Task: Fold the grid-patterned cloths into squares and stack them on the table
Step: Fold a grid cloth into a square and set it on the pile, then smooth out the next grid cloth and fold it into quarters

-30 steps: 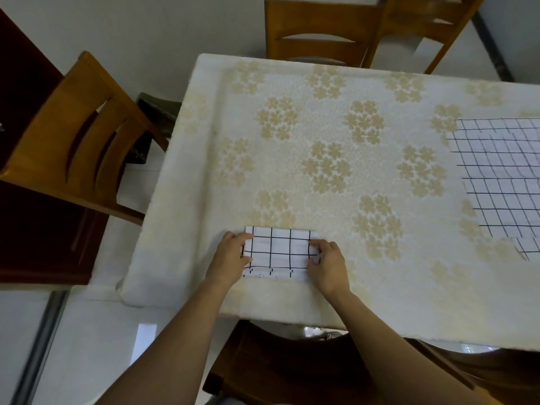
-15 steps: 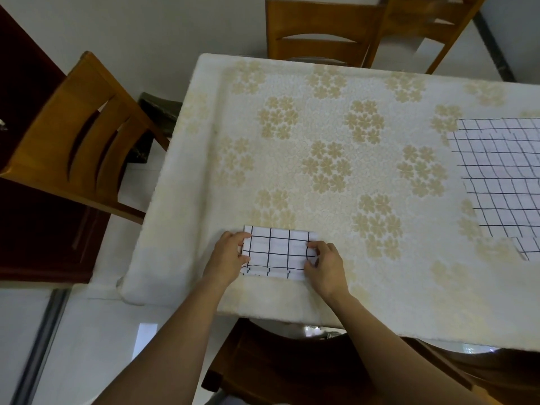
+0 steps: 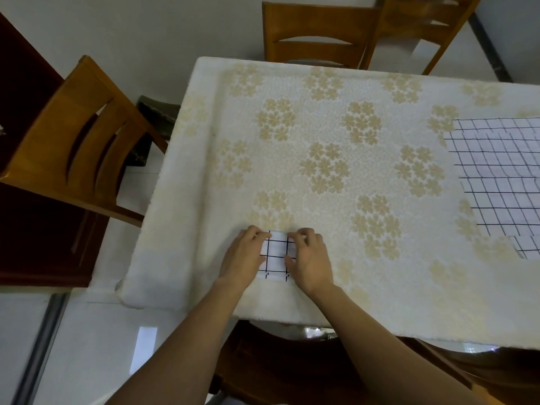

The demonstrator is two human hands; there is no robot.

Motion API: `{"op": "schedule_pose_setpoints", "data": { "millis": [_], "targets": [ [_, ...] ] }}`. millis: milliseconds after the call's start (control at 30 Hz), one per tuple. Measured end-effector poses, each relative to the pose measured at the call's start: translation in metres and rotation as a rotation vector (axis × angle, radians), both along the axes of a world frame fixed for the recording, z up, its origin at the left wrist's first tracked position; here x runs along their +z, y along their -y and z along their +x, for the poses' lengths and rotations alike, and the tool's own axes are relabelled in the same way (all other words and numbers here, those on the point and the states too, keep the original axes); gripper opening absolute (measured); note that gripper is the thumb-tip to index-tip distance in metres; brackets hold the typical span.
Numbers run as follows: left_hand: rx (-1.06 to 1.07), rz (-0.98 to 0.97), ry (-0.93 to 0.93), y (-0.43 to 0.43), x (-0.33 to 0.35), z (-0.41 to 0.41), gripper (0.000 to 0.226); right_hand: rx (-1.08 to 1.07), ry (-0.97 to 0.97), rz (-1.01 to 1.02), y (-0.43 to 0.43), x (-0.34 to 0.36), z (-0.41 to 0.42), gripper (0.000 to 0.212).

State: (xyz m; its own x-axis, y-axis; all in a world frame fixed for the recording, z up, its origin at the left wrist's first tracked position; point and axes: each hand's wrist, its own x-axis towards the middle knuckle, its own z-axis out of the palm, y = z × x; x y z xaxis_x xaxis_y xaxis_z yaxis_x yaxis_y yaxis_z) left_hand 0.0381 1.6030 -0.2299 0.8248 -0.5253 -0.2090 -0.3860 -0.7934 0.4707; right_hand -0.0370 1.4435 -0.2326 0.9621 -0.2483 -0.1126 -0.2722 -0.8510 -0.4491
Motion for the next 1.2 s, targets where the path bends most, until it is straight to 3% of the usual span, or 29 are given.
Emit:
{"op": "schedule_pose_setpoints", "data": {
  "millis": [167,500,633,733,800,967,1100,1200],
  "targets": [
    [-0.046,0.03,-0.18,0.007,-0.015,-0.008,0.078,0.137,-0.172,0.043,-0.004,-0.014,0.007,0.064],
    [-0.149,0.237,-0.188,0.001,-0.021,-0.009,0.102,0.261,-0.335,-0.06,0.008,-0.029,-0.009,0.095],
    [-0.166,0.242,-0.101,0.005,-0.018,-0.013,0.091,0.269,-0.302,-0.055,0.004,-0.028,-0.004,0.088],
    [-0.121,0.028,-0.235,0.008,-0.019,-0.018,0.073,0.265,-0.231,0.042,0.002,-0.031,-0.007,0.068],
    [-0.077,-0.002,-0.288,0.004,-0.02,-0.02,0.066,0.299,-0.269,-0.019,0.006,-0.033,-0.011,0.063],
    [-0.025,0.044,-0.253,0.0,-0.02,-0.019,0.07,0.286,-0.35,-0.069,0.026,-0.03,-0.019,0.075],
    [0.034,0.146,-0.148,0.002,-0.005,-0.021,0.068,0.268,-0.414,-0.106,0.045,-0.016,-0.023,0.078],
    [0.095,0.123,-0.003,0.014,0.018,-0.027,0.055,0.198,-0.276,-0.07,0.059,0.005,-0.024,0.064]
  ]
}}
